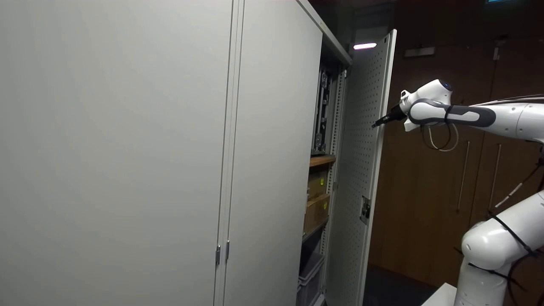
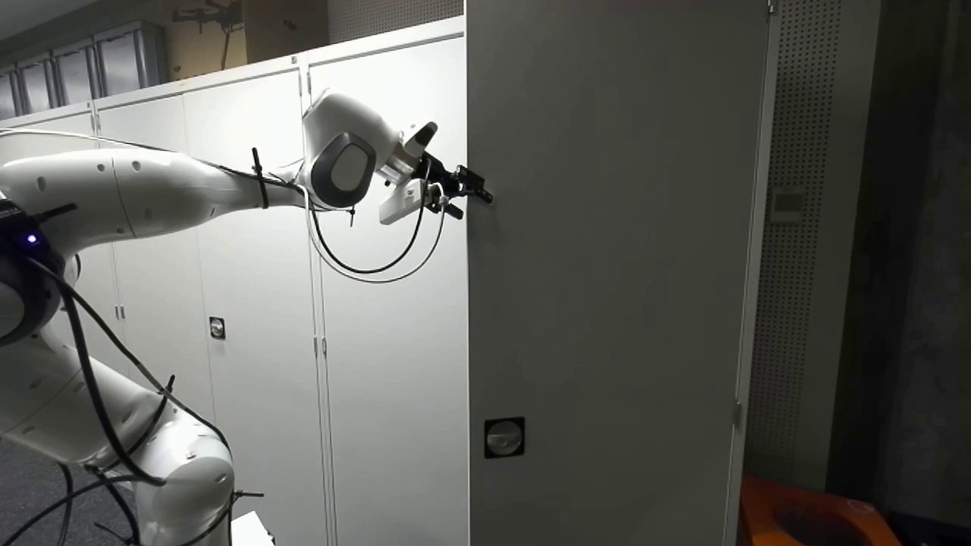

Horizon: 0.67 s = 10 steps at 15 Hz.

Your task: Close the cupboard door

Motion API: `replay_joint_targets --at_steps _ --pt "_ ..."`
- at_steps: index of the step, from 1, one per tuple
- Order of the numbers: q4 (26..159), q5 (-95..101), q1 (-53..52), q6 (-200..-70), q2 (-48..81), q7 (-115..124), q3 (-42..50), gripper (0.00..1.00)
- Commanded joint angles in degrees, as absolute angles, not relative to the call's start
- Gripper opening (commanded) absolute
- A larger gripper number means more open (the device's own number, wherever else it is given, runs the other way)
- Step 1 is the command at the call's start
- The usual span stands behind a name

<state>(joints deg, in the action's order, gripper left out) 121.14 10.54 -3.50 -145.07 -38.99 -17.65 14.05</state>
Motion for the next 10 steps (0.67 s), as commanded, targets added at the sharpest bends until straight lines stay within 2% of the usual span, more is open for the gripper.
replay_joint_targets --at_steps 1,3,5,10 --pt "117.9 7.6 -5.1 -144.7 -36.3 -20.6 13.5 1.0" --pt "117.5 7.2 -5.5 -144.5 -35.9 -21.0 13.1 1.0" --pt "117.2 7.0 -6.0 -144.2 -35.7 -21.4 13.0 0.72" --pt "116.1 6.3 -6.7 -143.5 -35.2 -22.7 12.6 0.33"
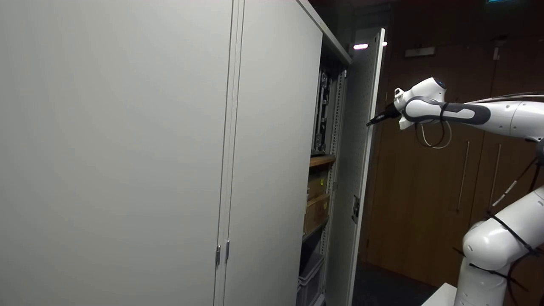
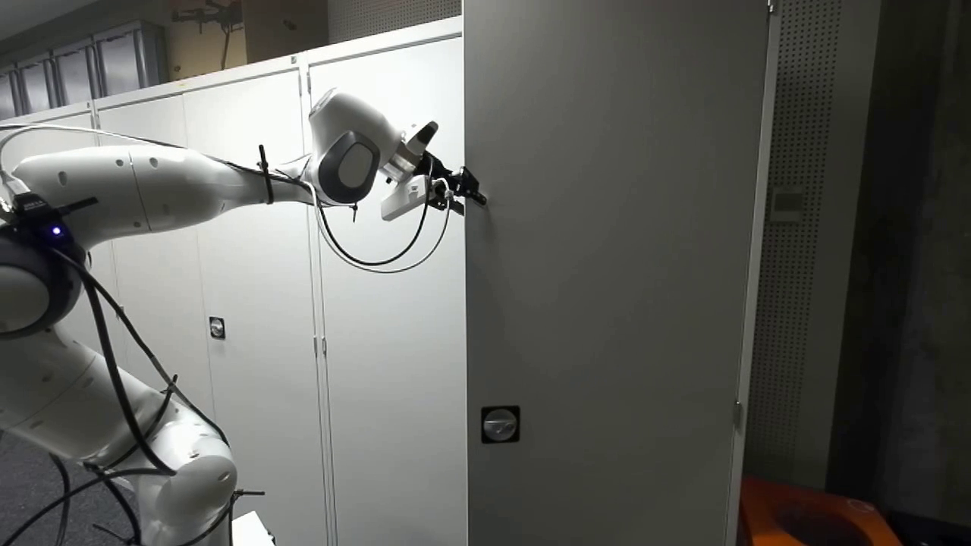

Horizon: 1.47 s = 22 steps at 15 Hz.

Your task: Close the cupboard door

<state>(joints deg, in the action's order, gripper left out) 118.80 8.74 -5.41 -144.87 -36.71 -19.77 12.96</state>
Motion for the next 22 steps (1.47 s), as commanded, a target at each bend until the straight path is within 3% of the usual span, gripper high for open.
replay_joint_targets --at_steps 1,7,10,22 --pt "115.9 5.9 -6.9 -143.4 -35.1 -22.9 12.4 0.27" --pt "114.7 3.9 -8.4 -142.6 -34.2 -23.2 12.2 0.16" --pt "113.1 3.4 -9.5 -141.3 -33.1 -24.1 11.6 0.0" --pt "108.4 0.6 -10.3 -138.3 -27.5 -26.9 9.7 0.0"
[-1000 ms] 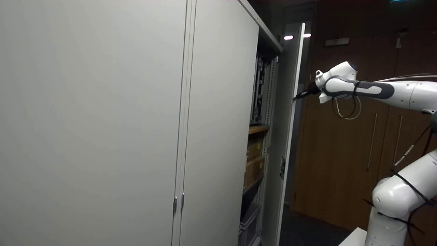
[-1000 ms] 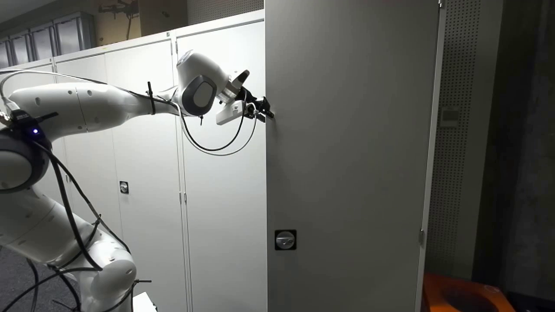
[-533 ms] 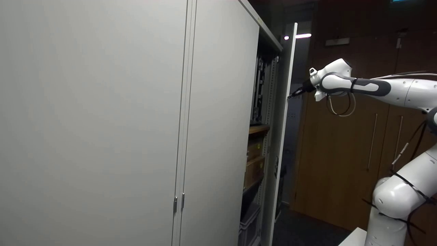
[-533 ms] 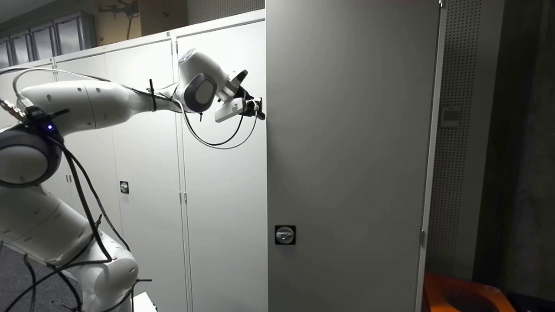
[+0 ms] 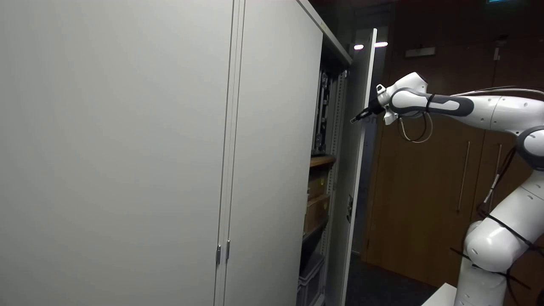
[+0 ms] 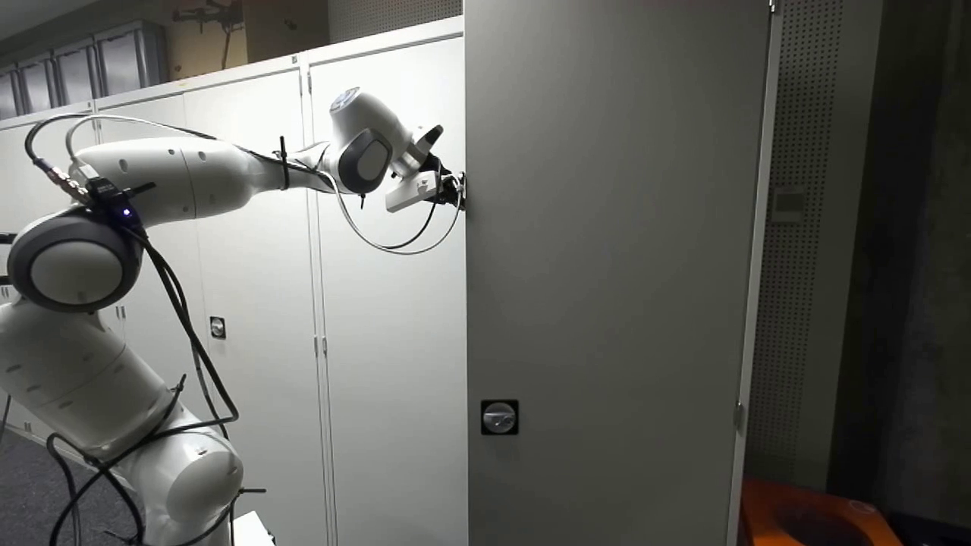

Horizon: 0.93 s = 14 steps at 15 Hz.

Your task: Close the cupboard door

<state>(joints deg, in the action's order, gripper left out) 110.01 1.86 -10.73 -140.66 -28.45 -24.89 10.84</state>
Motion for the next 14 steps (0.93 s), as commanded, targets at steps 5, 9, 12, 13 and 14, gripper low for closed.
replay_joint_targets --at_steps 5,9,12,13,14 --pt "111.7 1.9 -10.2 -133.7 -30.5 -26.0 5.2 0.0" --pt "114.4 4.3 -8.6 -127.8 -34.4 -21.7 0.3 0.0" --pt "116.4 5.5 -7.6 -123.1 -38.2 -16.6 -2.9 0.0" --pt "116.8 5.9 -7.2 -120.8 -39.4 -14.5 -3.9 0.0" --pt "117.1 6.2 -6.8 -118.7 -40.5 -12.6 -4.7 0.0"
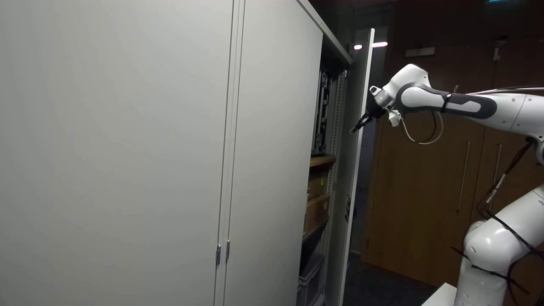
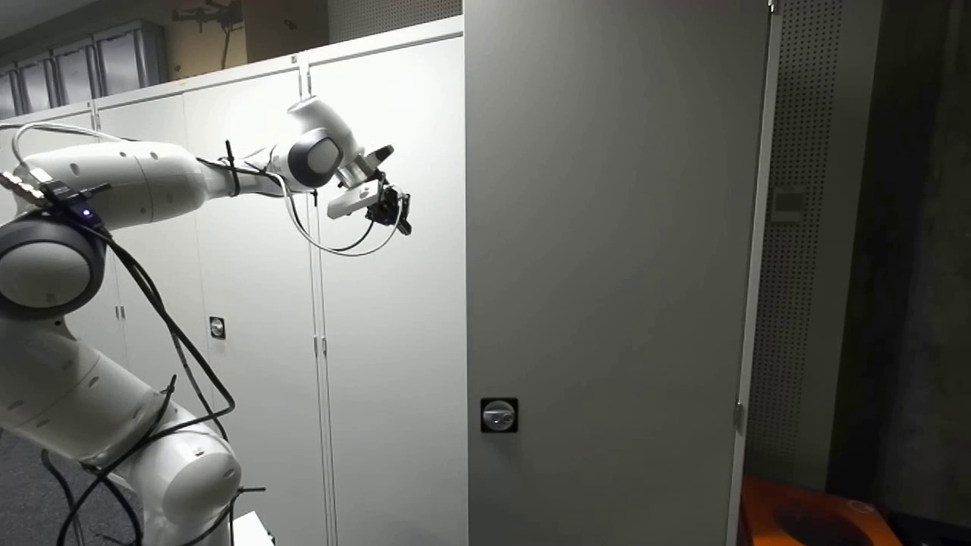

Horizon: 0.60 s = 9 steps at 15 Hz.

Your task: Close the cupboard door

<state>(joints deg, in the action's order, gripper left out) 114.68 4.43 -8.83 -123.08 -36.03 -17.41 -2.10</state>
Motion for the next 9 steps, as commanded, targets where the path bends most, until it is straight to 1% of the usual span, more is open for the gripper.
replay_joint_targets --at_steps 1,5,9 --pt "117.6 6.9 -6.1 -117.2 -41.7 -10.6 -5.5 0.0" --pt "118.1 9.8 -2.6 -110.7 -45.9 -3.3 -6.6 0.0" --pt "118.1 11.7 1.3 -107.3 -48.8 0.7 -4.0 0.0"
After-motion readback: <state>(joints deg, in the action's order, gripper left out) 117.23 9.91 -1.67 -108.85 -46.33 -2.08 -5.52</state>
